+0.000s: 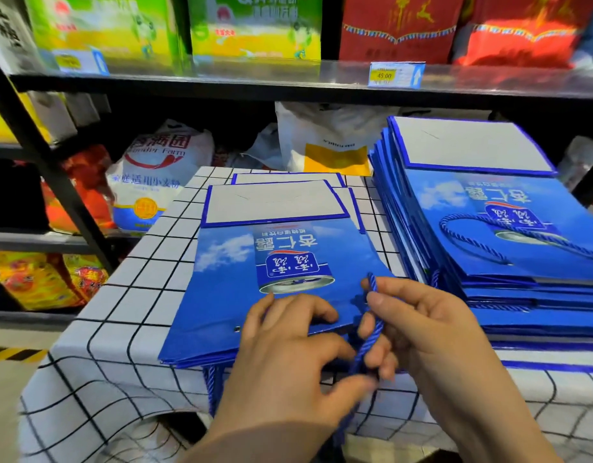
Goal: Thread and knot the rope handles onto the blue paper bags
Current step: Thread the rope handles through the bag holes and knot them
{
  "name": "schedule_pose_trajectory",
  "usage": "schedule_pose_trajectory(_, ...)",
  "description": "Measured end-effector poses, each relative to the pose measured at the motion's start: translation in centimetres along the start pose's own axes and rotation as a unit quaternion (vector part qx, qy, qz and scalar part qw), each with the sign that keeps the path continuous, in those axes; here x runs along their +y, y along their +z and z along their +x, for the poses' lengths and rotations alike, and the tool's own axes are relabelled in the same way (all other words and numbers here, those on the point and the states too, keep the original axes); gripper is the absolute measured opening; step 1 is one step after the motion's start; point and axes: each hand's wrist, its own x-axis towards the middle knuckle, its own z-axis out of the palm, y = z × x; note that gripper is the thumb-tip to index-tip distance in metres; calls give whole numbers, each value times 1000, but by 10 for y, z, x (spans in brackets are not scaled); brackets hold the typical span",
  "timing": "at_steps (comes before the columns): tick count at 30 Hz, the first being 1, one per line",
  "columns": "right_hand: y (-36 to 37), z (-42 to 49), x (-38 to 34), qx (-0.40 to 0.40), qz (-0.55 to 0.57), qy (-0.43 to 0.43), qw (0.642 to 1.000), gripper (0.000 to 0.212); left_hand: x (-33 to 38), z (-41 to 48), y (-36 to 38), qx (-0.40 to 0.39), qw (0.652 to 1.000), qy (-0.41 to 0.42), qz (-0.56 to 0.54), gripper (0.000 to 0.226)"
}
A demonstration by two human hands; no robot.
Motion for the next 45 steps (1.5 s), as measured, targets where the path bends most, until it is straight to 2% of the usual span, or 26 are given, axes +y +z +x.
schedule_pose_trajectory(1, 0, 1, 0, 1, 26, -2, 1000, 26, 1, 0, 3, 2, 1000, -4, 2, 26)
schedule_pose_trajectory(3, -3, 0, 1, 17, 26, -13, 999, 30, 1, 3, -1, 3, 996, -55, -64, 25)
schedule_pose_trajectory(5, -7, -3, 2, 15, -57, -32, 998, 24, 1, 14, -15, 21, 978, -129, -162, 32)
schedule_pose_trajectory(6, -7, -6, 3, -11, -115, -38, 993, 22, 2, 21, -22, 44, 969, -150, -193, 37)
schedule_pose_trajectory(9, 5, -10, 8, -148, -284, -51, 946, 23, 4, 46, -41, 51, 919, -216, -326, 35)
schedule_pose_trajectory(11, 16, -7, 14, -173, -366, -78, 911, 17, 3, 59, -49, 24, 891, -233, -388, 32)
schedule_pose_trajectory(12, 21, -5, 15, -166, -380, -83, 906, 7, 2, 64, -50, 14, 887, -231, -400, 32)
schedule_pose_trajectory(14, 28, -1, 10, -163, -355, -86, 916, 14, -2, 70, -54, 8, 882, -228, -412, 31)
schedule_pose_trajectory(17, 36, 4, -9, -164, -193, -64, 965, 19, -13, 68, -61, -8, 885, -238, -401, 41)
schedule_pose_trajectory(19, 39, 13, -22, -150, -120, -77, 978, 22, -19, 57, -66, -45, 895, -245, -369, 49)
schedule_pose_trajectory(21, 44, 23, -30, -140, -97, -88, 981, 22, -21, 43, -71, -85, 903, -248, -341, 37)
schedule_pose_trajectory(23, 52, 33, -31, -148, -100, -82, 980, 21, -23, 33, -73, -90, 900, -255, -341, 19)
schedule_pose_trajectory(27, 71, 44, -23, -179, -127, -54, 974, 21, -30, 24, -76, -48, 895, -279, -345, 12)
schedule_pose_trajectory(32, 81, 49, -17, -197, -138, -37, 970, 19, -38, 19, -78, -38, 893, -309, -324, 16)
schedule_pose_trajectory(36, 74, 49, -10, -160, -167, -46, 972, 12, -45, 13, -78, -32, 888, -336, -313, 13)
schedule_pose_trajectory(40, 73, 46, -3, -114, -191, -96, 970, 16, -44, 10, -75, -21, 861, -357, -363, 12)
schedule_pose_trajectory(45, 82, 55, -2, -118, -219, -123, 961, 19, -42, 9, -76, -27, 839, -363, -404, 13)
